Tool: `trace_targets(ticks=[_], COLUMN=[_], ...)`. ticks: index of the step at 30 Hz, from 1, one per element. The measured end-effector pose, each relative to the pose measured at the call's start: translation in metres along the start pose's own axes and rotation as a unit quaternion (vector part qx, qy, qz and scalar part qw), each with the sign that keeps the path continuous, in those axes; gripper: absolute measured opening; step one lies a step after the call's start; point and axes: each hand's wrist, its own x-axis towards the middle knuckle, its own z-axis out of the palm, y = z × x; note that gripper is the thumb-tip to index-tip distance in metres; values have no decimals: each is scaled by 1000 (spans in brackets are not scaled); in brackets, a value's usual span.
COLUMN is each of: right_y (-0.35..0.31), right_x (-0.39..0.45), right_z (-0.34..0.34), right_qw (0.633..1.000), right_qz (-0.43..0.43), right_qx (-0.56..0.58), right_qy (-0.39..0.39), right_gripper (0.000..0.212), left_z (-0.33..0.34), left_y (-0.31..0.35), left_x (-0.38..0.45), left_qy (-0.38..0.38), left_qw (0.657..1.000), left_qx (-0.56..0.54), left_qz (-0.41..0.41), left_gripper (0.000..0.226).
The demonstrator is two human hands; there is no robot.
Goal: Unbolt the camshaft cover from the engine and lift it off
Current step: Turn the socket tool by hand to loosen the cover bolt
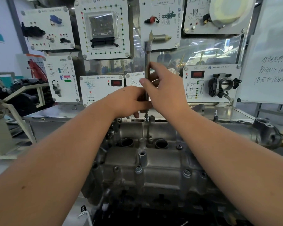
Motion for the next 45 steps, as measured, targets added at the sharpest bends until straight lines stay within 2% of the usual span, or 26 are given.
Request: trace_targets(ticks=[4,11,12,15,16,20,23,24,27,28,34,36,41,45], right_y=[5,1,1,4,5,6,2,1,5,6,4,4,5,3], right_x=[5,0,0,3,4,4,0,0,2,3,2,2,4,3], right_z=[1,1,1,1,1,-1,1,1,1,1,2,2,-1,0], right_qw=[1000,1000,1000,1000,1000,999,999,999,1000,1000,998,999,999,998], right_qz=[-1,12,8,-4,-2,6,2,-2,-8,-1,12,12,4,5], right_qx=[-21,14,6,-25,-24,-11,-3,-3,-20,-20,6,-5,-3,-3], right_qy=[-13,-26,-22,-11,-14,-37,-43,-37,-20,-23,-64,-51,-51,-63], right_gripper=[28,47,44,16,15,15,35,35,13,12,41,41,21,34], left_z=[2,1,1,2,2,2,1,1,1,1,0,0,1,0], left_y=[-1,-1,-1,-1,-1,-1,0,0,0,0,0,0,0,2], left_x=[0,1,1,1,1,0,-1,-1,0,0,-2,-1,-1,-3], left_qy=[-2,-1,1,7,6,5,9,11,6,3,1,3,3,-4], left_qw=[1000,1000,1000,1000,1000,1000,1000,1000,1000,1000,1000,1000,1000,1000], left_qx=[-27,-4,-1,-12,-19,-27,-5,4,-7,-18,-12,-3,-24,-24], left_qz=[-3,-5,-4,-7,-7,-3,-2,-2,-8,-9,-4,-8,-9,5], left_gripper=[8,13,14,10,10,12,18,19,15,15,19,18,16,18])
